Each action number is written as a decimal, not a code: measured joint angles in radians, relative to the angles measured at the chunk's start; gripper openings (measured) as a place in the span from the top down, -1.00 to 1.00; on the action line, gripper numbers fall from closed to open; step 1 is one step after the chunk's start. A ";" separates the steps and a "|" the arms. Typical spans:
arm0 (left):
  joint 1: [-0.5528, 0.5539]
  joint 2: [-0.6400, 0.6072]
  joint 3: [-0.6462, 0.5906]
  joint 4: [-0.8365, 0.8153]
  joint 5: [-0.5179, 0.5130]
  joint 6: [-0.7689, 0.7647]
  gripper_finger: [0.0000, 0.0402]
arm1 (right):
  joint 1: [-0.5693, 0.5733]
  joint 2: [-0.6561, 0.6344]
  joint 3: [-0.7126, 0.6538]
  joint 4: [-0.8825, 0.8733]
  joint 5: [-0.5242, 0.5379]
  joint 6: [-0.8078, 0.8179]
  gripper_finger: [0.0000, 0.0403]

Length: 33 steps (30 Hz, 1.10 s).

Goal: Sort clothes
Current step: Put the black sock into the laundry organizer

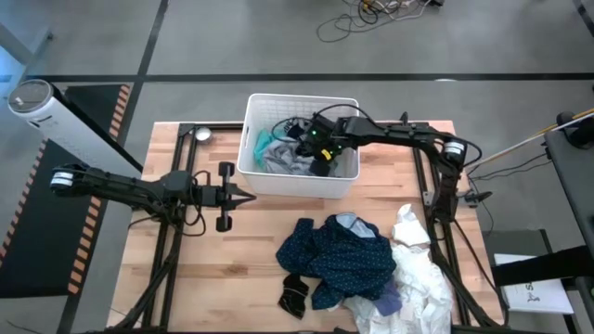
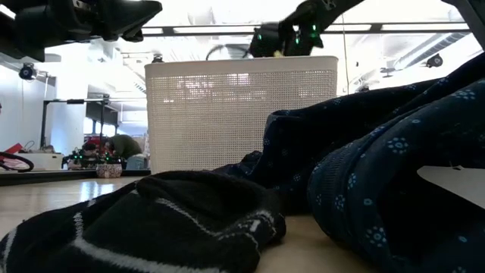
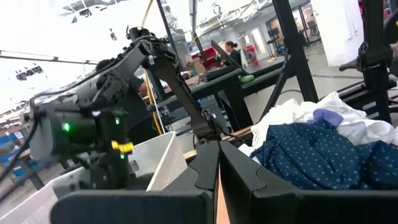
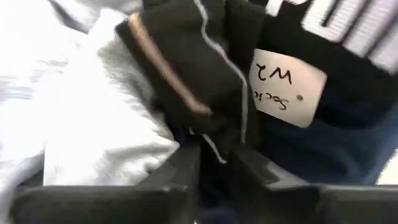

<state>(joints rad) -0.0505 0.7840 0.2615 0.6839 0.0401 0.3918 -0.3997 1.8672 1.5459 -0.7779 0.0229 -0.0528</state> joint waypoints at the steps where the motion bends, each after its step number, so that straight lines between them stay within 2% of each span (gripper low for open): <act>1: 0.000 0.000 0.000 0.009 0.000 0.000 1.00 | 0.005 -0.006 0.022 -0.019 0.001 -0.011 0.66; 4: -0.005 0.000 0.000 0.023 0.001 0.006 1.00 | 0.025 -0.030 0.082 -0.063 0.018 -0.052 0.57; 6: -0.015 0.000 0.000 0.022 0.001 0.014 1.00 | 0.047 -0.056 0.114 -0.066 0.065 -0.071 0.57; 8: -0.027 0.000 0.000 0.026 0.002 0.021 1.00 | 0.073 -0.090 0.142 -0.061 0.094 -0.092 0.64; 12: -0.063 0.000 0.008 0.031 0.002 0.042 1.00 | 0.140 -0.181 0.166 -0.043 0.112 -0.105 0.92; 20: -0.165 0.035 0.082 -0.024 -0.014 0.079 1.00 | 0.303 -0.376 0.007 0.014 0.112 -0.058 0.99; 22: -0.194 0.064 0.131 -0.093 -0.064 0.079 1.00 | 0.344 -0.419 -0.061 0.020 0.112 -0.009 0.99; 25: -0.247 0.125 0.237 -0.283 -0.170 0.055 1.00 | 0.415 -0.481 -0.183 0.053 0.112 0.074 1.00; 30: -0.350 0.283 0.440 -0.588 -0.393 -0.047 1.00 | 0.555 -0.575 -0.396 0.137 0.166 0.200 1.00; 33: -0.394 0.384 0.574 -0.770 -0.451 -0.120 1.00 | 0.632 -0.619 -0.502 0.211 0.201 0.268 1.00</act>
<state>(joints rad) -0.4442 1.1676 0.8352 -0.0866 -0.4108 0.2717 0.2320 1.2481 1.0441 -0.5668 0.2239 0.2154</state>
